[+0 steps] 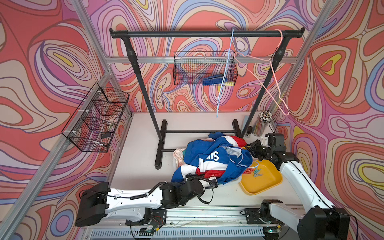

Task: Remove the clothespins securing jackets to the hanger
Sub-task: Remove the clothespin from the hanger, then place the clothespin in the storage box.

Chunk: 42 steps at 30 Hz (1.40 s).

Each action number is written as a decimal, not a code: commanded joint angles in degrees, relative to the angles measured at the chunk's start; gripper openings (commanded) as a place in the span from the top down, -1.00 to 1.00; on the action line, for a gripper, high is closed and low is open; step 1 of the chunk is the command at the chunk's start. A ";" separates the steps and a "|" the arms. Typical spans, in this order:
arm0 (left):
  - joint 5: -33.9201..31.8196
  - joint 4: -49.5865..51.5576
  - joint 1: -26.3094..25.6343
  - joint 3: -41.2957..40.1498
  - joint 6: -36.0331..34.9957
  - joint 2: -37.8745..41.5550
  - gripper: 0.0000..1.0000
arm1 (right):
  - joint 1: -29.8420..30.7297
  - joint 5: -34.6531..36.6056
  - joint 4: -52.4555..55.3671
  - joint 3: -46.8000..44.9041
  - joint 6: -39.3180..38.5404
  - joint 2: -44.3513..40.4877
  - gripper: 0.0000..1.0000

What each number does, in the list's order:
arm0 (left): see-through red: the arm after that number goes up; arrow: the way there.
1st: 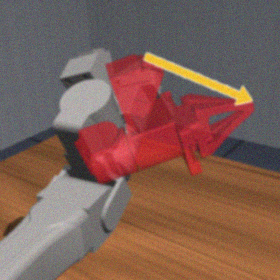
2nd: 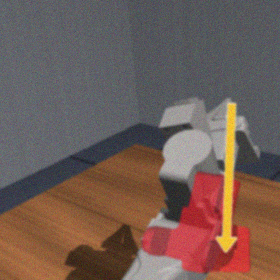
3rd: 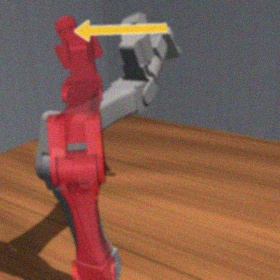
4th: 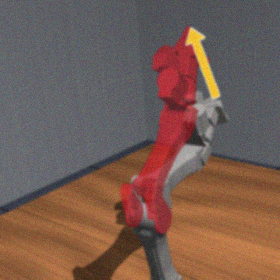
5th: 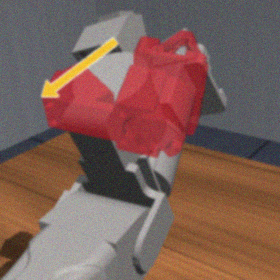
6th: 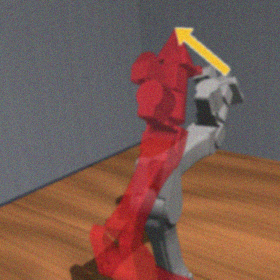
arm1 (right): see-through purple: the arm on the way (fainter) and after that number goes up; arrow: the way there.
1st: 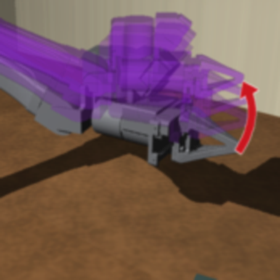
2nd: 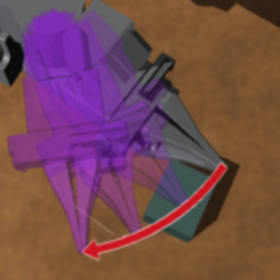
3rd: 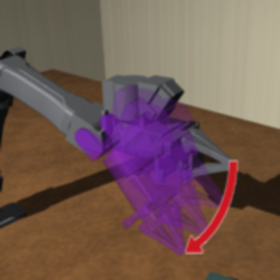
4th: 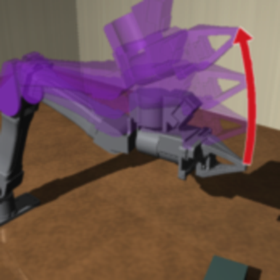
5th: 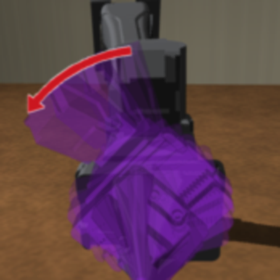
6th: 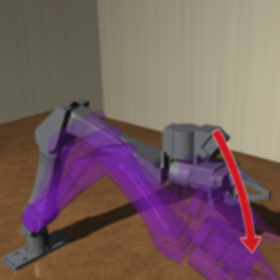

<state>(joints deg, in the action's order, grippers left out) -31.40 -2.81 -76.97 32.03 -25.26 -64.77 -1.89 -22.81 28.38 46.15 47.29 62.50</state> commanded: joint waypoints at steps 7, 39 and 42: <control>3.32 4.65 -0.92 0.22 0.92 -2.58 1.00 | 0.29 2.12 3.74 -1.02 -0.27 -3.90 1.00; 2.81 7.07 -0.98 1.01 4.69 1.41 1.00 | -0.43 20.74 12.93 -11.61 -2.07 -13.95 1.00; 2.73 7.20 -0.91 0.91 5.06 2.53 1.00 | -0.48 21.32 12.04 -13.90 0.16 -14.08 1.00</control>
<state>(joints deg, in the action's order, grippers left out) -30.72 0.38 -77.28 32.93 -21.12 -63.46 -2.17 -3.01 41.60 33.54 45.15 48.90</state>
